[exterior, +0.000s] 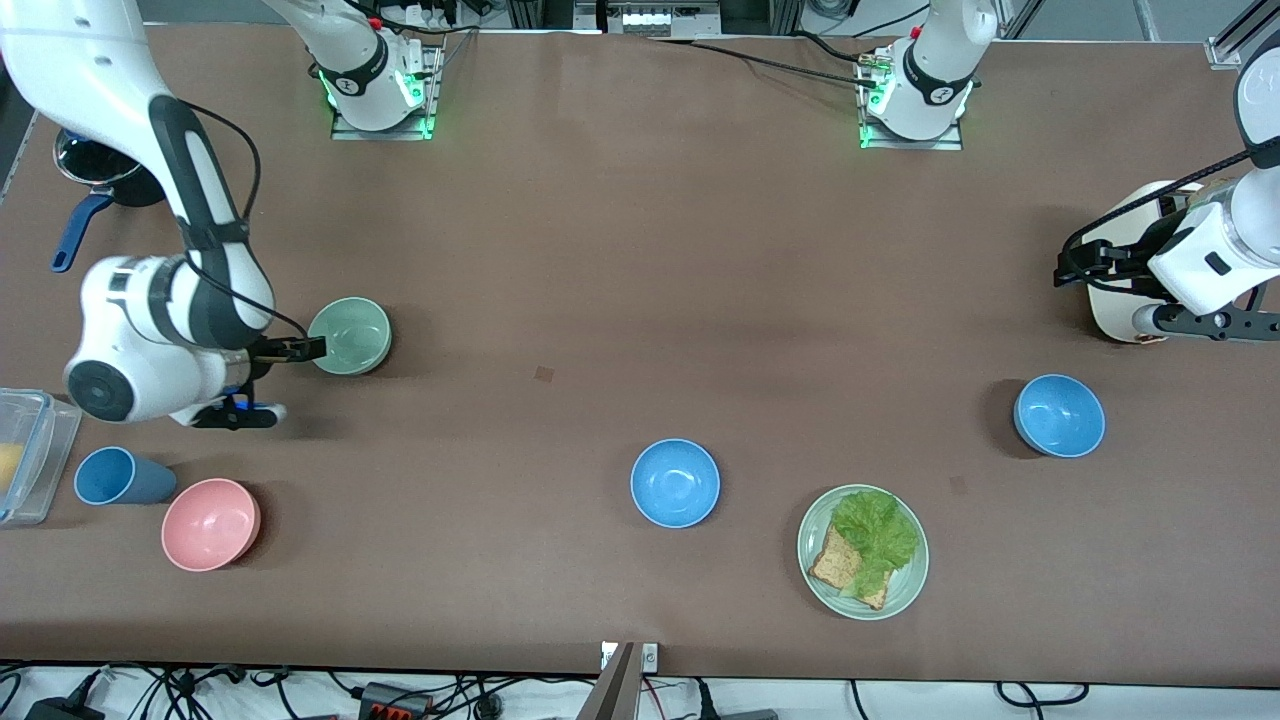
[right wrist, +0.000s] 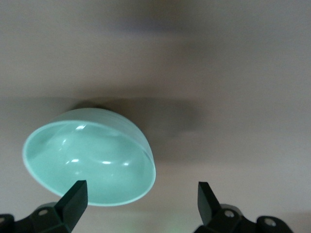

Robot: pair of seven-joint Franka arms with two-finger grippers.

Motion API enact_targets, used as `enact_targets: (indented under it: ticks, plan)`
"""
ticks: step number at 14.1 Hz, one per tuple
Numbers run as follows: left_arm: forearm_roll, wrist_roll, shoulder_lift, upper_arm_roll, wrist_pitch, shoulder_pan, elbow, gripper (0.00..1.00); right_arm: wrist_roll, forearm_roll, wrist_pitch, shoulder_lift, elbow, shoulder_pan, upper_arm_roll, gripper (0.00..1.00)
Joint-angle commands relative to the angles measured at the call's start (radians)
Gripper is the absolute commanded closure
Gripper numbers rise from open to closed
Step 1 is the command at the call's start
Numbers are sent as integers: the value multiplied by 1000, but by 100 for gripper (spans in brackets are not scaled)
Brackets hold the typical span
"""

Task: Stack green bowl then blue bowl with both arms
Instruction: 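Carry the green bowl with the right gripper while the left gripper grasps the blue bowl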

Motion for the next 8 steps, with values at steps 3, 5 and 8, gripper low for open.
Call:
enact_targets:
  ticks: [3,5,8]
  plan:
    - [-17,25,10,2,-11,16,20,0,13,8,4,29,-23,1,4,15]
    - [-17,25,10,2,-13,18,17,0,13,8,3,29,-38,0,4,37]
    - [-17,27,14,2,-13,23,17,0,13,11,4,30,-43,1,4,76]
